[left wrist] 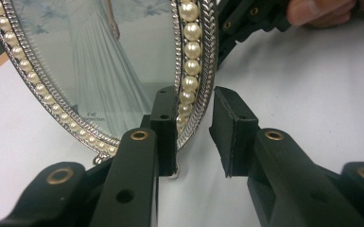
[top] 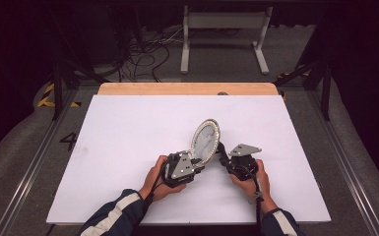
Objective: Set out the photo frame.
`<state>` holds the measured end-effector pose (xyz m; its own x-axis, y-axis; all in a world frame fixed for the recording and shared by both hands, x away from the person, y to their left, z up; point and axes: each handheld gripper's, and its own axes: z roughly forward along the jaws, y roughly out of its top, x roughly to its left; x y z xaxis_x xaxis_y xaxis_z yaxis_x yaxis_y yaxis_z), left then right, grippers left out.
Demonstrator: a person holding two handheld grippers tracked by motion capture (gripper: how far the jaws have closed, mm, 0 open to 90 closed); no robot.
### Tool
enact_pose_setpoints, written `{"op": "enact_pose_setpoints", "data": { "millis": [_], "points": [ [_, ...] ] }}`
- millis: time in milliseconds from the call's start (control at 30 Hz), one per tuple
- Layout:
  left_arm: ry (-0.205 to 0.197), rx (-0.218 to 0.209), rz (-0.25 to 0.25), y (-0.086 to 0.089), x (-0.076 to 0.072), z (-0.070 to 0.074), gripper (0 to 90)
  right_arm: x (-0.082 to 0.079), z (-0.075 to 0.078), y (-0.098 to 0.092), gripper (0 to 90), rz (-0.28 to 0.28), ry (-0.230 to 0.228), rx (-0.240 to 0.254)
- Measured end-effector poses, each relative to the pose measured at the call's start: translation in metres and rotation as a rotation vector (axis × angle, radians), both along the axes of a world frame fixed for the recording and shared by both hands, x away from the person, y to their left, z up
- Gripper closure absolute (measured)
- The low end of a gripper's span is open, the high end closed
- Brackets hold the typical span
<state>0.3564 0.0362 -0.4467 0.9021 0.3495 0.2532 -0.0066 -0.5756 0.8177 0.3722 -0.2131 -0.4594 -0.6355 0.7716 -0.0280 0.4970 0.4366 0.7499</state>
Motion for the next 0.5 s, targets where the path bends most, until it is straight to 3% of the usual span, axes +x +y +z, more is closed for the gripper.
{"op": "enact_pose_setpoints", "data": {
  "millis": [233,333,500],
  "points": [
    [0.000,0.005,-0.020,0.017,-0.002,0.007,70.1,-0.003,0.000,-0.001,84.0,-0.002,-0.003,0.000],
    [-0.011,0.005,-0.002,0.030,-0.004,0.011,70.0,-0.007,0.002,-0.002,81.2,0.010,-0.016,0.014],
    [0.015,0.003,0.050,0.053,0.001,0.011,66.1,-0.014,0.006,-0.001,73.8,0.007,-0.031,0.044]
  ]
}}
